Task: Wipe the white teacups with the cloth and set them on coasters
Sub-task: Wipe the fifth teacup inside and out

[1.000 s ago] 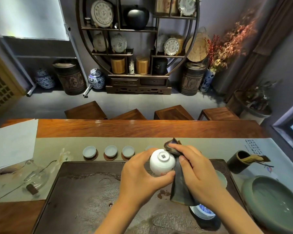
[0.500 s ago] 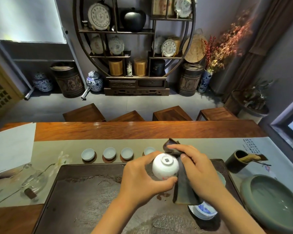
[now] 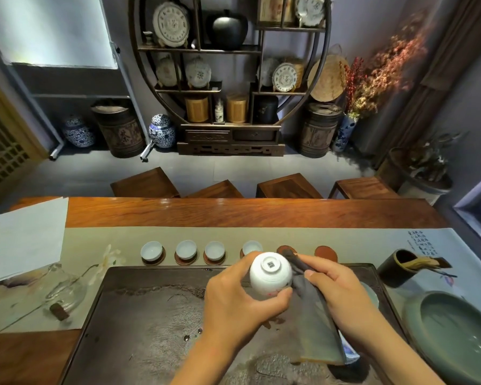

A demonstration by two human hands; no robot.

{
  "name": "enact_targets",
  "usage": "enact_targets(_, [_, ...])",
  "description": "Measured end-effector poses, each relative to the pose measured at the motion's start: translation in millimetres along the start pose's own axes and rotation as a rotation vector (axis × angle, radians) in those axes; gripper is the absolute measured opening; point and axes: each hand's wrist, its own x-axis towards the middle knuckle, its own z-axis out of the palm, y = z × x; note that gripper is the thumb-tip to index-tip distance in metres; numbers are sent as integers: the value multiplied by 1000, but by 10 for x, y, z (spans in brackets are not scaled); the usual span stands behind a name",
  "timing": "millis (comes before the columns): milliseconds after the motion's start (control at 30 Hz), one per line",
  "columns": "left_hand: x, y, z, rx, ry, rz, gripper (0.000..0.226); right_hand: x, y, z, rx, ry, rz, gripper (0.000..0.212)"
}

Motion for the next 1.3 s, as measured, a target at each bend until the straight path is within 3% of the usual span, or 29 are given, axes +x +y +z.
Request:
enact_targets(133, [104, -134, -110, 143, -43, -68, 34, -19, -94, -184, 25, 7, -20, 49])
enact_targets(200, [121, -165, -167, 168, -138, -47, 39, 35, -150, -198, -111, 45, -132, 45])
enact_targets(367, [103, -73, -123, 152, -376, 122, 54, 166, -250, 34, -547, -73, -329, 43])
enact_targets(533, [78, -82, -126, 44, -324, 73, 58, 190, -308, 90, -597, -141, -379, 41])
enact_targets(700, [71, -140, -199, 6, -187, -16, 46, 142, -271, 159, -584, -56, -362, 40])
enact_targets(833, [75, -233, -252, -8, -140, -147, 37, 39, -223, 39, -512, -170, -292, 47])
enact_targets(967, [56, -185, -237, 59, -220, -108, 37, 28, -218, 52, -450, 6, -336, 38])
enact_targets(1100, [75, -99, -169, 155, -219, -43, 39, 35, -226, 179, -674, 27, -488, 17])
enact_targets(1300, [76, -77, -159, 274, -237, 12, 39, -44, -224, 275, -915, -55, -586, 18])
